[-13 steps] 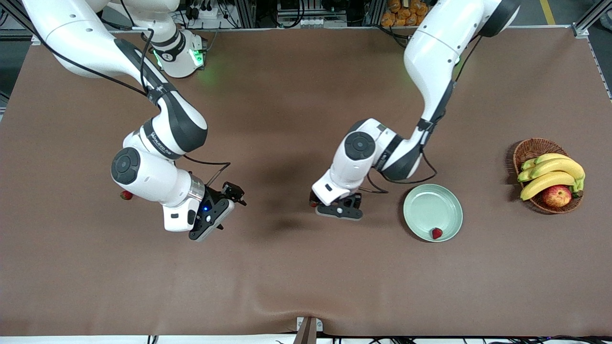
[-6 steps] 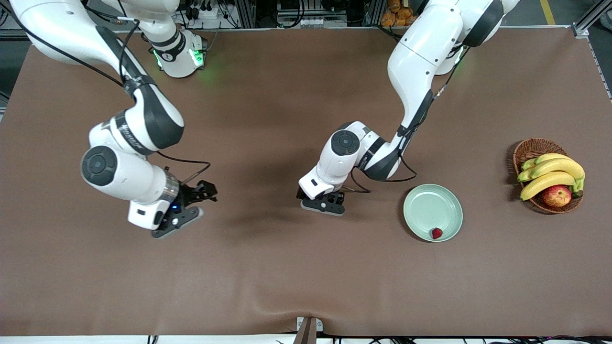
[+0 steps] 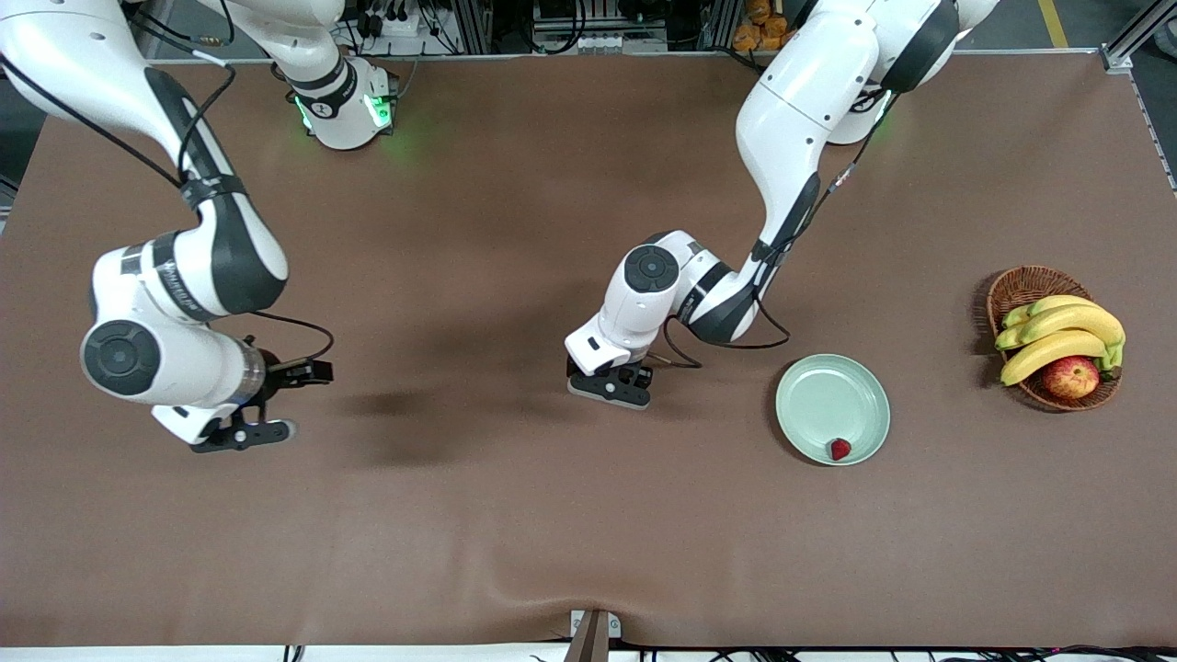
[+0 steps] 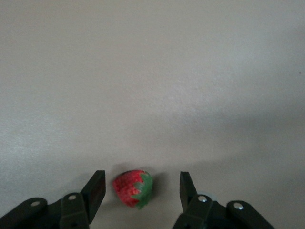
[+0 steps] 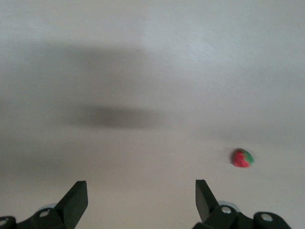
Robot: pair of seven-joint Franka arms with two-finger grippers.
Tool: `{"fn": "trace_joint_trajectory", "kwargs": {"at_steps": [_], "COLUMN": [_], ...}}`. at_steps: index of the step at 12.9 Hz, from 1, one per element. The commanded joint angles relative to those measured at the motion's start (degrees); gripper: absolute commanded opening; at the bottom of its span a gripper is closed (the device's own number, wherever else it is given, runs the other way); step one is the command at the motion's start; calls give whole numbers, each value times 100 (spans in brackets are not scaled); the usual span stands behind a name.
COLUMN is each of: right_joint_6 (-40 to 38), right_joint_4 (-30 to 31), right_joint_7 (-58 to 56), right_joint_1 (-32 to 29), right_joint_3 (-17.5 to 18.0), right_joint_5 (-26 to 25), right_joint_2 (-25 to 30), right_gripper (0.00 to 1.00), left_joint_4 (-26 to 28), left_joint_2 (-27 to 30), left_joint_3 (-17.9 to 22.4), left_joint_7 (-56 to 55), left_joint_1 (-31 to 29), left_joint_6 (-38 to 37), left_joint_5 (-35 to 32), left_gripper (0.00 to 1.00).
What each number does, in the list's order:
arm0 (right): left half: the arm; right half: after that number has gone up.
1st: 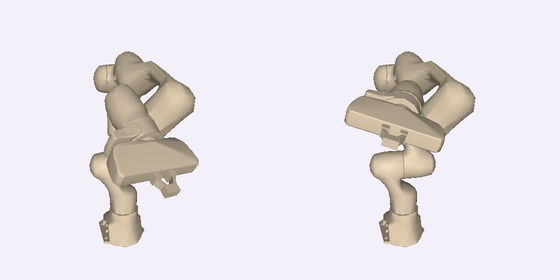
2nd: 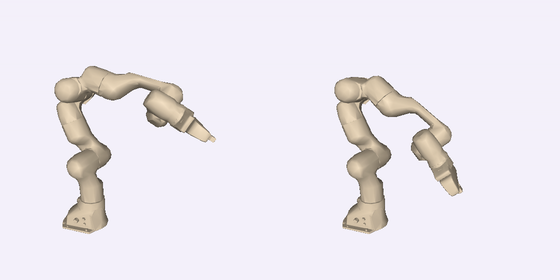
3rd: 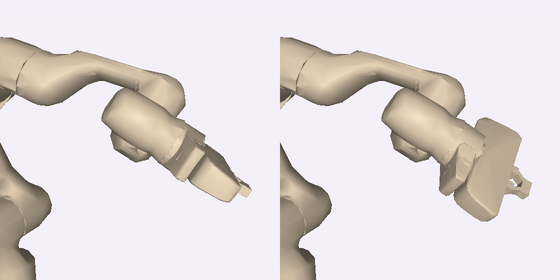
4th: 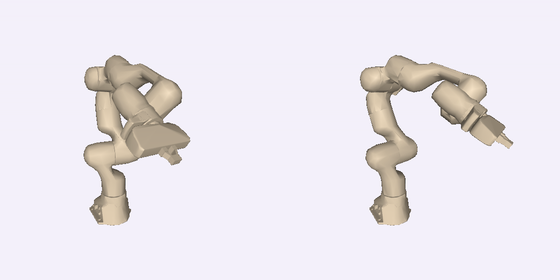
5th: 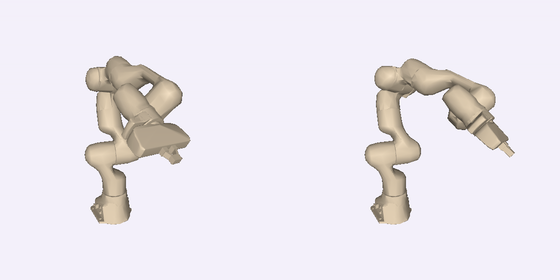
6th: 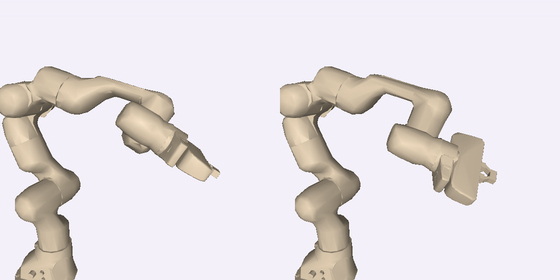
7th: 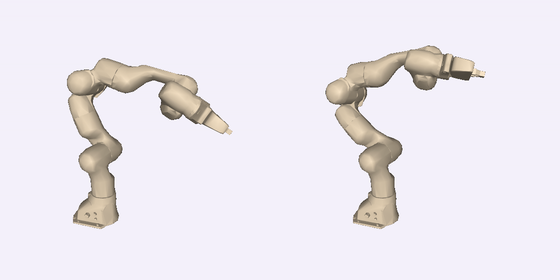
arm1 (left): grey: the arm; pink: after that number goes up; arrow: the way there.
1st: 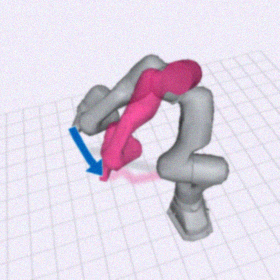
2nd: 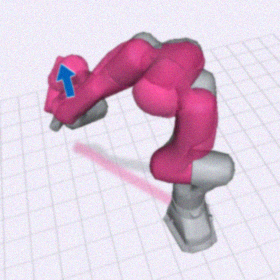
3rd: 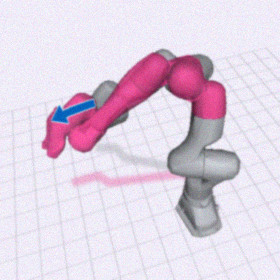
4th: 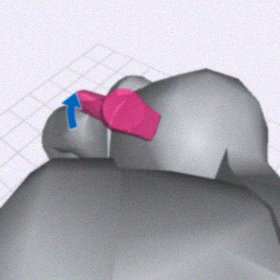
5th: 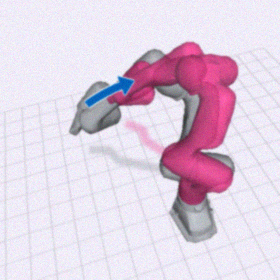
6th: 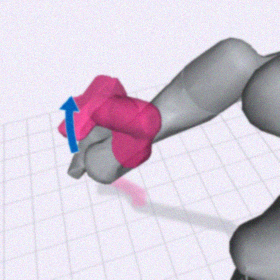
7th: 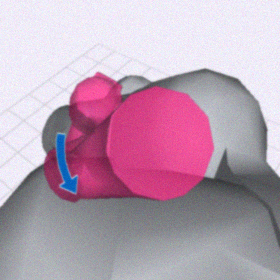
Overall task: Collect all strawberries into plate
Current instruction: 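Grasp the second strawberry with the left gripper while the right gripper reaches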
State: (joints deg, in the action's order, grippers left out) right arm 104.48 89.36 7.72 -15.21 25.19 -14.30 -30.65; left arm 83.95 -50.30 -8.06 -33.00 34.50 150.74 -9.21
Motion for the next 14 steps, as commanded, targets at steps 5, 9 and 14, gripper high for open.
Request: {"fn": "trace_joint_trajectory", "kwargs": {"at_steps": [5,9,14], "right_joint_6": [503,669,687], "right_joint_4": [556,556,565], "right_joint_7": [152,116,-76], "right_joint_1": [-1211,-1449,-1713], "right_joint_3": [-40,-49,-40], "right_joint_5": [-126,-134,-117], "right_joint_2": [-370,-758,-969], "right_gripper": [100,100,100], "left_joint_4": [-124,-72,-63], "left_joint_2": [-129,-121,-129], "left_joint_3": [50,59,59], "left_joint_7": [57,66,66], "left_joint_1": [48,13,21], "left_joint_6": [70,70,70], "left_joint_5": [-204,-204,-204], "left_gripper": [55,49,35]}}
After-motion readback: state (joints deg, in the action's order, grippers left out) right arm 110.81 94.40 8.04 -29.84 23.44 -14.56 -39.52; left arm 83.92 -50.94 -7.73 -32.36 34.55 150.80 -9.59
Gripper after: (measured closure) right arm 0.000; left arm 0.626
